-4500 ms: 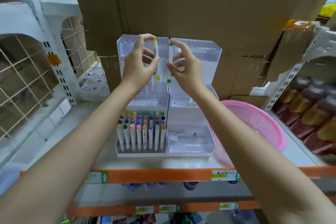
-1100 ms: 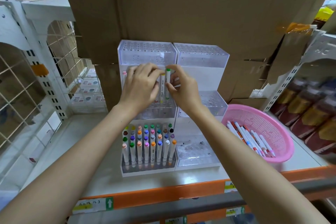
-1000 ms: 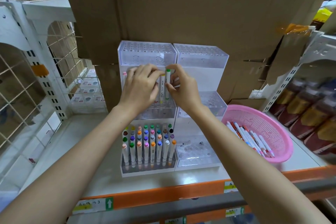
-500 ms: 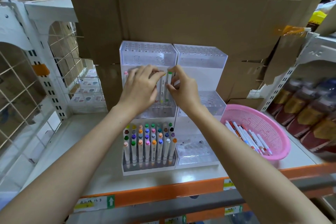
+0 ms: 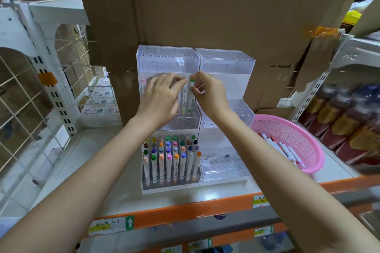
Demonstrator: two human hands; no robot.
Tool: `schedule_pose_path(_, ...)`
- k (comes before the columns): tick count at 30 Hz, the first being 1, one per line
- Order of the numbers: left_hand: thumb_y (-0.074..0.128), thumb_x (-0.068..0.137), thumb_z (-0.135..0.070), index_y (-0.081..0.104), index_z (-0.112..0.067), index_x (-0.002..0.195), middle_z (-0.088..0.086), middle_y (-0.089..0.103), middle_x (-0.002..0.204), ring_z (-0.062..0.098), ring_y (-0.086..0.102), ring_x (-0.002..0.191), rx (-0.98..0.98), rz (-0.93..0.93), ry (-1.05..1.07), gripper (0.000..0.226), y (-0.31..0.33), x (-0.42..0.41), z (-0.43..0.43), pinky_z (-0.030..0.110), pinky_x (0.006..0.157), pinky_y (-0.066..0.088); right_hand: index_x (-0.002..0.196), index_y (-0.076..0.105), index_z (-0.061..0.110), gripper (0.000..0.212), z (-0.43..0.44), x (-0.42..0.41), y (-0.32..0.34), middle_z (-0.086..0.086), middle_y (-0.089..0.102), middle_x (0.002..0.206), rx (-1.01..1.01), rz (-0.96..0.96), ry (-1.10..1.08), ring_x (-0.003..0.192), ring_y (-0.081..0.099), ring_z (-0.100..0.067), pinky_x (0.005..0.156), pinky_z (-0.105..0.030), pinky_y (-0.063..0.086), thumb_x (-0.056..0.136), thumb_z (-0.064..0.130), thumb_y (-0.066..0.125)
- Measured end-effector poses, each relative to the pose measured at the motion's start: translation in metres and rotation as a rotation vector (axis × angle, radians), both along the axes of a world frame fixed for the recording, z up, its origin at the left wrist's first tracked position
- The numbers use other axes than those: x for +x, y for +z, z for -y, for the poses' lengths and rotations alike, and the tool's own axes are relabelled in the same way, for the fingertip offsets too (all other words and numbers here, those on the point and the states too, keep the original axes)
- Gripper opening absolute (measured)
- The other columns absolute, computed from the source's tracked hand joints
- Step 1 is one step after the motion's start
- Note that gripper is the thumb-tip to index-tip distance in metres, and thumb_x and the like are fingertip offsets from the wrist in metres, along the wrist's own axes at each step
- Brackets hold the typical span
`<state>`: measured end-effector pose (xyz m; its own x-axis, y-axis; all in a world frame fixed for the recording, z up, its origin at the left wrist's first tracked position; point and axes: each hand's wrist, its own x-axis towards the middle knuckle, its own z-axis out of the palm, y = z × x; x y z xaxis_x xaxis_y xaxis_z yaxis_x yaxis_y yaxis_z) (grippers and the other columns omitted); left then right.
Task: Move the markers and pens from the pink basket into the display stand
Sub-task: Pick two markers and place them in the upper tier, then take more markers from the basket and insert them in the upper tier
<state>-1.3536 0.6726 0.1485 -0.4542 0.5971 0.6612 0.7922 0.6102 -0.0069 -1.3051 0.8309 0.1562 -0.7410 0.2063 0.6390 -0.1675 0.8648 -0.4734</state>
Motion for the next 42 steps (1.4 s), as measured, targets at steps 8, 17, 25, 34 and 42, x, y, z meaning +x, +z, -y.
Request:
schedule_pose_path(8, 0.063, 0.08, -0.011, 0.054, -0.012, 0.13, 0.012, 0.054, 0.125, 0.031, 0.05, 0.119, 0.013, 0.0, 0.033, 0.051, 0.005, 0.015, -0.008, 0.048, 0.108, 0.031, 0.14, 0.043, 0.016, 0.059, -0.008, 0.022, -0.007, -0.008, 0.06, 0.117, 0.029, 0.094, 0.055, 0.105, 0.056, -0.02, 0.085, -0.032, 0.046, 0.086, 0.014, 0.068)
schedule_pose_path(17, 0.046, 0.083, -0.042, 0.065, -0.013, 0.113, 0.008, 0.063, 0.112, 0.029, 0.059, 0.106, -0.019, 0.046, -0.099, 0.046, -0.024, 0.052, -0.065, 0.04, 0.093, 0.042, 0.135, 0.05, 0.015, 0.047, -0.071, 0.077, -0.03, -0.009, 0.057, 0.126, 0.142, 0.177, -0.135, 0.115, 0.053, -0.03, 0.089, -0.043, 0.047, 0.09, 0.024, 0.062)
schedule_pose_path(25, 0.048, 0.078, -0.048, 0.066, -0.013, 0.11, 0.008, 0.066, 0.109, 0.029, 0.063, 0.099, -0.074, 0.119, -0.198, 0.051, -0.036, 0.092, -0.147, 0.04, 0.083, 0.046, 0.135, 0.05, 0.021, 0.047, -0.158, 0.142, -0.056, -0.002, 0.054, 0.132, 0.131, 0.264, -0.238, 0.119, 0.052, -0.023, 0.092, -0.044, 0.048, 0.09, 0.022, 0.058)
schedule_pose_path(34, 0.048, 0.088, -0.042, 0.059, -0.016, 0.112, 0.005, 0.058, 0.116, 0.026, 0.053, 0.112, -0.287, 0.161, -0.188, 0.037, -0.072, 0.134, -0.244, 0.04, 0.099, 0.037, 0.137, 0.047, 0.016, 0.047, -0.227, 0.174, -0.095, -0.007, 0.052, 0.133, 0.086, 0.523, -0.213, 0.118, 0.05, -0.025, 0.091, -0.039, 0.044, 0.092, 0.026, 0.058)
schedule_pose_path(42, 0.05, 0.091, -0.021, 0.062, -0.012, 0.109, 0.009, 0.064, 0.108, 0.029, 0.062, 0.098, -0.563, 0.455, 0.128, 0.023, -0.099, 0.124, -0.281, 0.036, 0.074, 0.049, 0.131, 0.051, 0.01, 0.042, -0.258, 0.164, -0.114, -0.014, 0.057, 0.125, 0.032, 0.75, -0.139, 0.113, 0.053, -0.031, 0.092, -0.04, 0.044, 0.091, 0.017, 0.058)
